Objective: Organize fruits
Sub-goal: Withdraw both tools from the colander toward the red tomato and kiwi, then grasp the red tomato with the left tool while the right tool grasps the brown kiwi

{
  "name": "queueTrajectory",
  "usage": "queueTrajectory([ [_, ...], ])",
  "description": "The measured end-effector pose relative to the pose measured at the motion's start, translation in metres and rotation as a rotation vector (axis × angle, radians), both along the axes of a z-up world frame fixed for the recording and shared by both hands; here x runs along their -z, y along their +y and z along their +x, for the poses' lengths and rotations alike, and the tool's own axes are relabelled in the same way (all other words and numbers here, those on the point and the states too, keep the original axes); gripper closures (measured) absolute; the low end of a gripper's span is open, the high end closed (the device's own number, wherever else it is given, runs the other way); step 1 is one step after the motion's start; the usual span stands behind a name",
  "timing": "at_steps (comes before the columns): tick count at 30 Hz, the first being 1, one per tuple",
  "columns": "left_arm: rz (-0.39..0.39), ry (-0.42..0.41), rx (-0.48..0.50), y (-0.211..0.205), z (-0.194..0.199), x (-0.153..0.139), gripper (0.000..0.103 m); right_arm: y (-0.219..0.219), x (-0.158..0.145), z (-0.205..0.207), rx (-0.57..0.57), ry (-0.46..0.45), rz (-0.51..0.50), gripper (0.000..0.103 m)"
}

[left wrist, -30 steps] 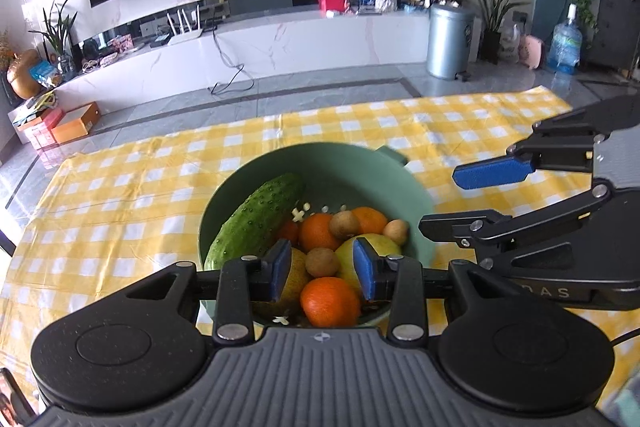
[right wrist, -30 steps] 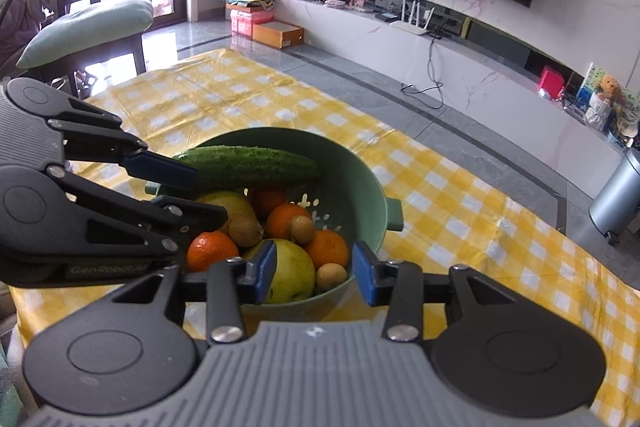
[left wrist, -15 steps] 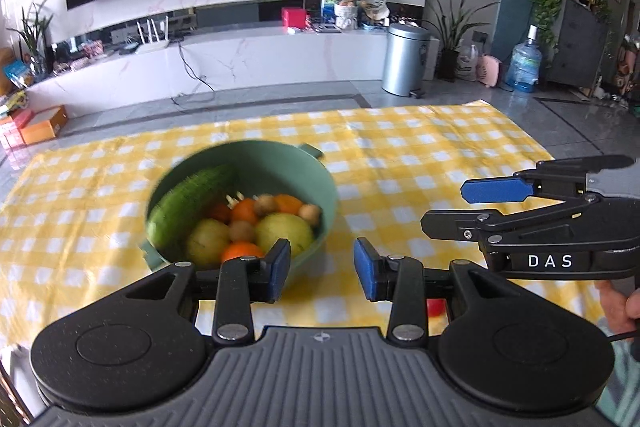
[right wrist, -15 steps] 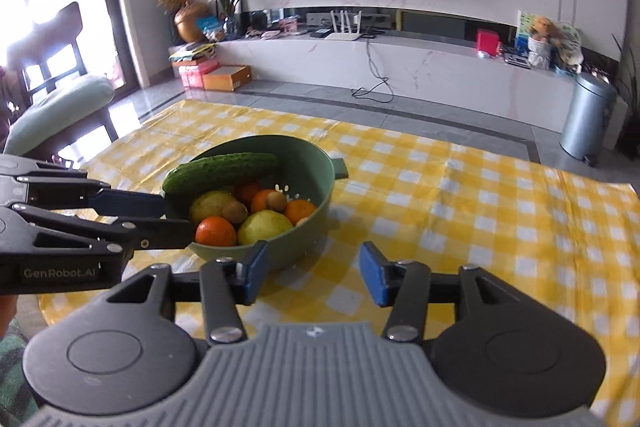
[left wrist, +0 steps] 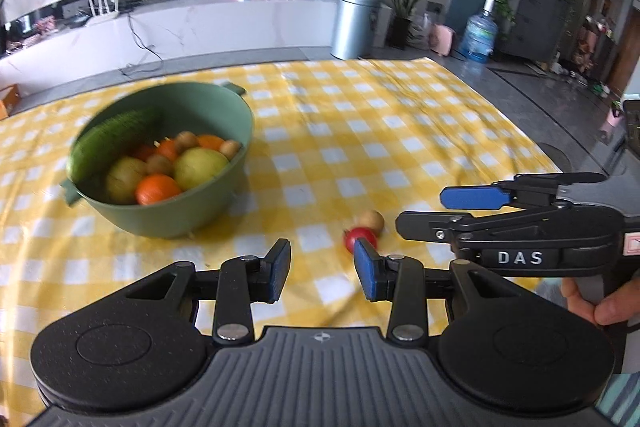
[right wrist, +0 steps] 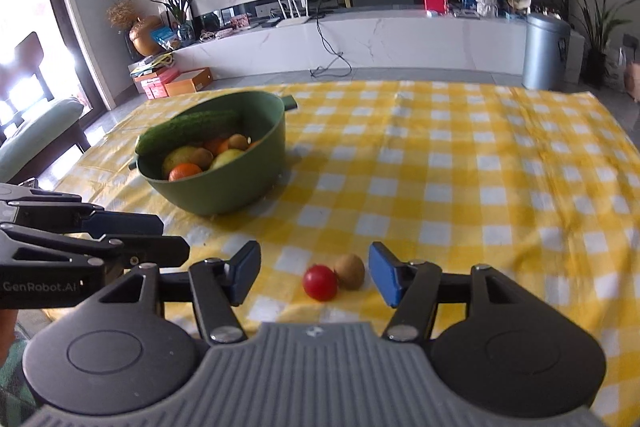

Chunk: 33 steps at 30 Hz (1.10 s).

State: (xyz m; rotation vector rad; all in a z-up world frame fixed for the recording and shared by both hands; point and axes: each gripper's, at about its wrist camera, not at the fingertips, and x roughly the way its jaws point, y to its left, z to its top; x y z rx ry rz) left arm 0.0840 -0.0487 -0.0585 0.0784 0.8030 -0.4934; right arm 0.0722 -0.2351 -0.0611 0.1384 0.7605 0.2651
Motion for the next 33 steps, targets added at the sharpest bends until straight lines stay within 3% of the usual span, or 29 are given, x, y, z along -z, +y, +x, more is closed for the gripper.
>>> queueTrajectory([
  [7, 0.029, 0.021, 0.028, -0.014, -0.001, 0.027, 0.059, -0.009, 0.019, 0.001, 0.045, 0.050, 0.012, 0.047],
  [12, 0.053, 0.029, 0.019, -0.026, 0.003, 0.046, 0.059, -0.004, 0.026, 0.006, 0.060, 0.067, -0.033, 0.058],
  [19, 0.032, -0.015, 0.019, -0.043, 0.014, 0.057, 0.059, -0.022, 0.036, 0.026, 0.132, 0.122, 0.095, 0.070],
  [33, -0.031, 0.042, -0.011, -0.058, 0.035, 0.075, 0.059, -0.028, 0.048, 0.041, 0.167, 0.169, 0.181, 0.071],
])
